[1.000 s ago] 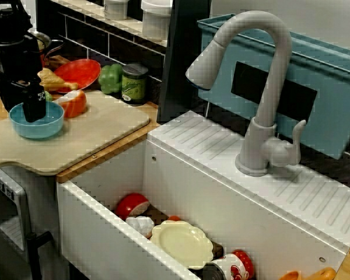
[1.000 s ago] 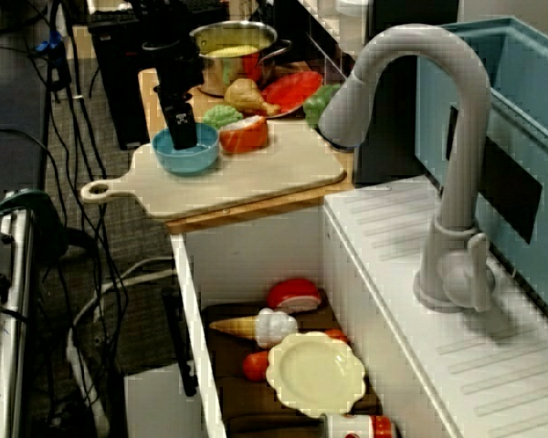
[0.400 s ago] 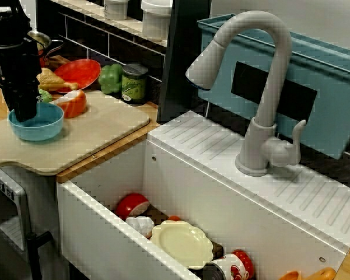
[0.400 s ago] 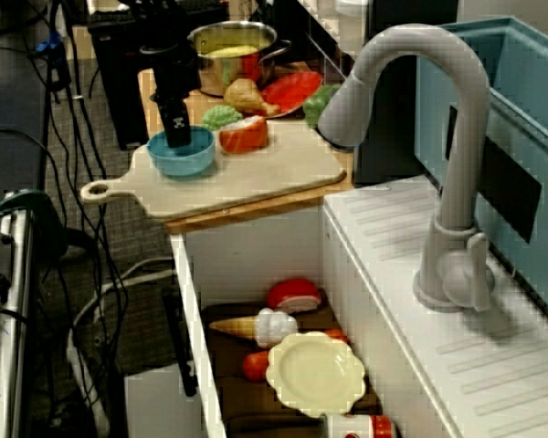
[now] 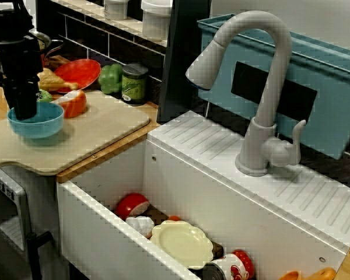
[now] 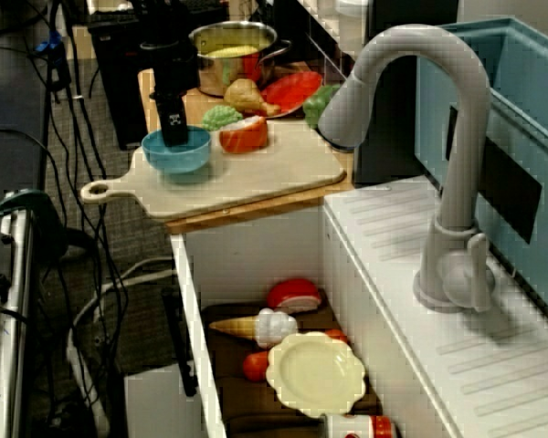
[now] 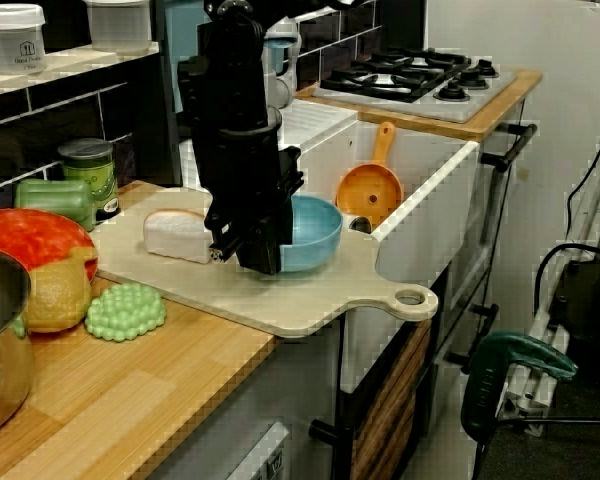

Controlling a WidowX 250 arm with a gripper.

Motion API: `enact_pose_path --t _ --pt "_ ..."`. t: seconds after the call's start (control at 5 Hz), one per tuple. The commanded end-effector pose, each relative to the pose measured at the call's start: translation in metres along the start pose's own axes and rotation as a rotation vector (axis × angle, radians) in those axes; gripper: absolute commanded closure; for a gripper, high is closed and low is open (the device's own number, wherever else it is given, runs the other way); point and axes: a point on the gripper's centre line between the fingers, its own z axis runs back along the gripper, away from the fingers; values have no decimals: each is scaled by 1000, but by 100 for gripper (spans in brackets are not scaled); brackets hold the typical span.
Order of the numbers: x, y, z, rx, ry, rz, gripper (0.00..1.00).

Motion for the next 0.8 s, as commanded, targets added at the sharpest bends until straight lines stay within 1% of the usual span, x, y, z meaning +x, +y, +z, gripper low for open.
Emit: enact_pose_path --t 0.0,0.2,0.4,0.6 --pt "4 -7 63 -6 -94 -75 100" --pt "4 -9 80 -13 -106 -87 100" --pt "3 -8 88 -20 -117 -90 100" --pt "5 -10 102 -28 -131 -106 100"
